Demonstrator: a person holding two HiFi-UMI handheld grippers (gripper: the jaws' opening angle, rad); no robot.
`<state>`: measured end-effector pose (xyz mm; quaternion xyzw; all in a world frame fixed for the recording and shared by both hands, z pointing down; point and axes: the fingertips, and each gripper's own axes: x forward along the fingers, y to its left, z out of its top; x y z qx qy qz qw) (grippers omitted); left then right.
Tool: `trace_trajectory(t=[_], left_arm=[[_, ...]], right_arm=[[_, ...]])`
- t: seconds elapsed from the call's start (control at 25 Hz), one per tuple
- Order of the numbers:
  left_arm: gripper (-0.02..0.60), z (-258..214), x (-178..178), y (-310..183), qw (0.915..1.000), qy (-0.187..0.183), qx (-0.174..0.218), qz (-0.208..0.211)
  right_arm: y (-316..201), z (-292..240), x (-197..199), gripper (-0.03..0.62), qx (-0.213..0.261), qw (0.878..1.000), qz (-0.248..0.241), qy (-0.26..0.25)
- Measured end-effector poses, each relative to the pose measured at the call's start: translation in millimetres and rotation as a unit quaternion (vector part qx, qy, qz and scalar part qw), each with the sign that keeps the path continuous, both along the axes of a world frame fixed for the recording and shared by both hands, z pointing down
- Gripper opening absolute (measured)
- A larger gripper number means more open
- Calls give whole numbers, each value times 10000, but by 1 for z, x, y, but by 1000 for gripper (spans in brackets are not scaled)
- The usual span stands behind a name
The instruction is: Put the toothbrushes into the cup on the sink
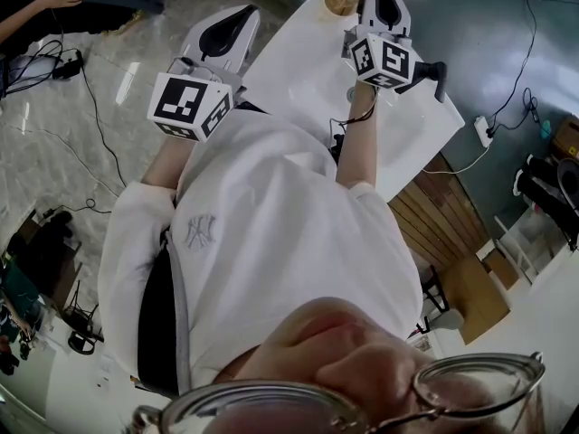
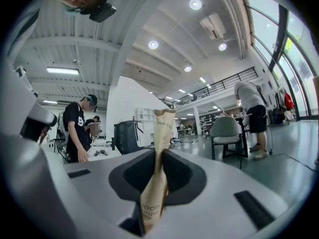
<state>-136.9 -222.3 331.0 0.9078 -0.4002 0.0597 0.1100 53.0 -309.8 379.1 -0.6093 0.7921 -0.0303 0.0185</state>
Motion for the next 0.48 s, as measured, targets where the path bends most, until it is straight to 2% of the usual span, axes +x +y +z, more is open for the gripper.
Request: trace_trajectory(t=[0.16, 0.48], left_arm=[[9, 4, -1, -2, 10000, -23, -62, 1], [9, 10, 0, -6, 9999, -45, -124, 18]], right_arm=[[-2, 14, -14, 51, -107, 9987, -148, 472], [-4, 36, -26, 51, -287, 9965, -217, 757]])
